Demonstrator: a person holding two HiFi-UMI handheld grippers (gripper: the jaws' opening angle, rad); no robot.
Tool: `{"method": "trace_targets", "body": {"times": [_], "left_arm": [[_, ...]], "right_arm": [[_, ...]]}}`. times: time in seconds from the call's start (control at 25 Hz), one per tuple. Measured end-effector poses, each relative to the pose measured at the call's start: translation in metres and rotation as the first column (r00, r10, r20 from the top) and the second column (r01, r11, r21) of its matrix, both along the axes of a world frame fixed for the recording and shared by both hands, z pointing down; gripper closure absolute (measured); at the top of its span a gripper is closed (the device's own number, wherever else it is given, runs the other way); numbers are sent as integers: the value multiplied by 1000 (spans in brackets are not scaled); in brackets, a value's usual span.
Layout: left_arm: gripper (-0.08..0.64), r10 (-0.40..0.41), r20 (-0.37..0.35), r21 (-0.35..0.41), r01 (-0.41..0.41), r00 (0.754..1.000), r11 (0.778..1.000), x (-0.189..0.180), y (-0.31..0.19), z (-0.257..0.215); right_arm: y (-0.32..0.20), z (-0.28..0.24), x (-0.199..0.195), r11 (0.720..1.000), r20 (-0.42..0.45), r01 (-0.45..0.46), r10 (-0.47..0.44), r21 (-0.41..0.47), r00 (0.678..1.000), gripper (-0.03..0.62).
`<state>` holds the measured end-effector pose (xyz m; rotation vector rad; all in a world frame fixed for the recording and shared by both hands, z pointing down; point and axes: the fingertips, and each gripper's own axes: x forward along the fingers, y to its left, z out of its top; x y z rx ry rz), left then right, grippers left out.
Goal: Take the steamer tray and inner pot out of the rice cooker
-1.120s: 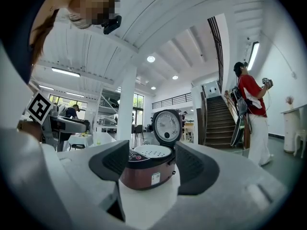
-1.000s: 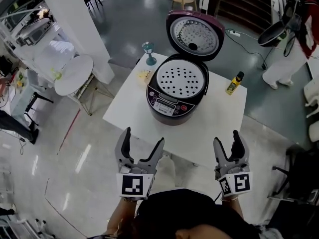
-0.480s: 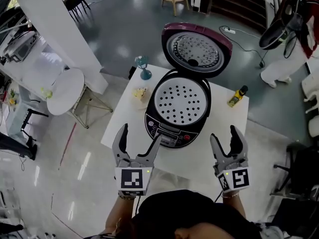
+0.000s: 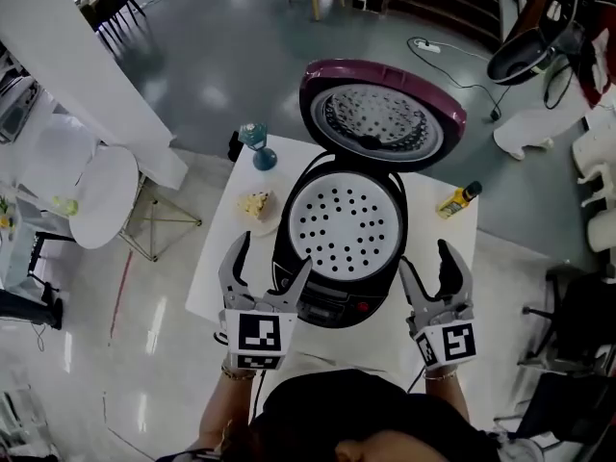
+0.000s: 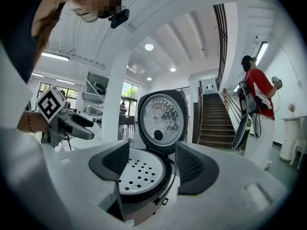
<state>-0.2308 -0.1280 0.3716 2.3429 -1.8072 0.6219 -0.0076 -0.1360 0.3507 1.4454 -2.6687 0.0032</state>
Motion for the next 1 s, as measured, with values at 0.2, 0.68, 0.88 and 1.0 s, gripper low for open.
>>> {"method": "trace_targets", "body": {"times": [0.2, 0.68, 0.88, 1.0], "left_arm": [[147, 86, 100, -50, -81, 991, 995, -2, -32, 19], [147, 284, 267, -256, -216, 921, 942, 4, -80, 76], [147, 321, 326, -286, -231, 889, 930, 8, -91, 85], [147, 335, 287, -326, -238, 897, 915, 7, -96, 89]], "right_arm": [[-29, 9, -17, 1000, -19, 6, -6, -19, 1000, 299], [-80, 70, -28, 963, -282, -78, 2, -257, 959, 299], [-91, 100, -28, 932, -477, -123, -59, -341, 877, 299], [-100, 105, -30, 923, -509, -142, -65, -358, 858, 299]]}}
